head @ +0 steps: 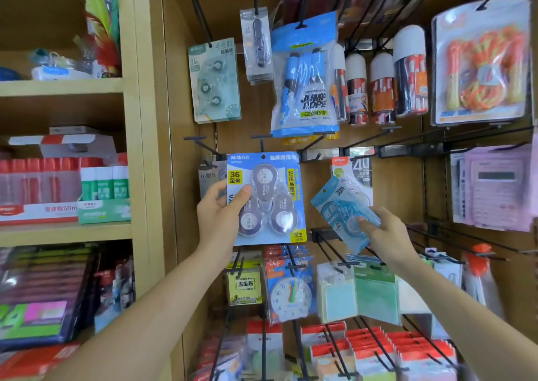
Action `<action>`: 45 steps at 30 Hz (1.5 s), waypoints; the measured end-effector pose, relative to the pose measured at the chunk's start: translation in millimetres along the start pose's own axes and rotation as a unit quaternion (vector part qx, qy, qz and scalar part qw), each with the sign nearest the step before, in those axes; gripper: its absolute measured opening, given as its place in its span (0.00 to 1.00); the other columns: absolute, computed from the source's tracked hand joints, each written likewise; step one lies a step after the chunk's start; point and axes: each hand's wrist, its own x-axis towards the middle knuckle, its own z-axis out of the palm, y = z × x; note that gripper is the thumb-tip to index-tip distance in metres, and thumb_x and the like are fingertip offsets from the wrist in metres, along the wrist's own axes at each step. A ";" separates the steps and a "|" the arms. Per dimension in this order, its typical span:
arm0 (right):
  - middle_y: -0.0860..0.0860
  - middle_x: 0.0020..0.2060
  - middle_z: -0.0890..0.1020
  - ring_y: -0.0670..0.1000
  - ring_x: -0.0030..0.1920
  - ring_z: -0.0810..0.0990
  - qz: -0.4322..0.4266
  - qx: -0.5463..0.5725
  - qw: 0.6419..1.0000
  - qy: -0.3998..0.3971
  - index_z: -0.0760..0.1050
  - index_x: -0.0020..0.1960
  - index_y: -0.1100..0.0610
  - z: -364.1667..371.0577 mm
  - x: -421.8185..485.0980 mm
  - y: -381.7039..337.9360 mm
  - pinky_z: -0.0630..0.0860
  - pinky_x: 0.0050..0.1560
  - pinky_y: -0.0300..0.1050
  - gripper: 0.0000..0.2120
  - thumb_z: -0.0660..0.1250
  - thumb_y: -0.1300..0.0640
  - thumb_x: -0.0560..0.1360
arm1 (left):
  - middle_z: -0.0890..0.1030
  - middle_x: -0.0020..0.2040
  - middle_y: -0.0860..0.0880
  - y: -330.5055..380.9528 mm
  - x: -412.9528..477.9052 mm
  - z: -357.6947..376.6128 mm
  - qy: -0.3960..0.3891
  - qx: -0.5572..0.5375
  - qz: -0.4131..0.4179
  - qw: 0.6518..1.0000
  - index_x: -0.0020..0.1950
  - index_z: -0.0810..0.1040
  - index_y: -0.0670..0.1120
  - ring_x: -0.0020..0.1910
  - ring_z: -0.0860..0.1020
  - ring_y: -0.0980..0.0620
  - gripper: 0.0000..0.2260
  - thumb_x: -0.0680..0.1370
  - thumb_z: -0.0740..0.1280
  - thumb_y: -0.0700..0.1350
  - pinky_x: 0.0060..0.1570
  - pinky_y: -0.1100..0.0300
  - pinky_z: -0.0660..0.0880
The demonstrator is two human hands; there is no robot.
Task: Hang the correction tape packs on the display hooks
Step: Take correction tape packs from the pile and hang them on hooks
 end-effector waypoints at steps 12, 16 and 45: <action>0.52 0.53 0.80 0.53 0.52 0.82 -0.020 -0.052 0.998 0.001 0.71 0.64 0.55 1.6 -1.2 4.0 0.84 0.47 0.57 0.15 0.66 0.50 0.80 | 0.87 0.50 0.50 -2.4 12.2 2.3 0.007 0.046 -0.046 0.998 0.56 0.82 0.48 0.49 0.85 0.51 0.09 0.77 0.75 0.45 0.51 0.52 0.82; 0.50 0.54 0.79 0.52 0.52 0.82 -0.025 -0.051 0.998 -0.002 0.71 0.63 0.54 2.6 -3.4 3.2 0.84 0.47 0.57 0.14 0.66 0.51 0.80 | 0.85 0.45 0.55 -10.4 12.8 -2.9 0.036 0.111 -0.020 0.993 0.51 0.80 0.53 0.45 0.85 0.56 0.09 0.75 0.76 0.51 0.50 0.52 0.82; 0.50 0.45 0.83 0.45 0.42 0.81 -0.035 0.265 0.962 0.057 0.80 0.49 0.56 0.0 -26.1 -48.6 0.78 0.38 0.42 0.04 0.67 0.63 0.78 | 0.40 0.83 0.54 -64.6 -24.5 -26.9 -0.124 0.554 0.276 0.775 0.81 0.43 0.64 0.74 0.66 0.45 0.44 0.76 0.70 0.55 0.55 0.51 0.79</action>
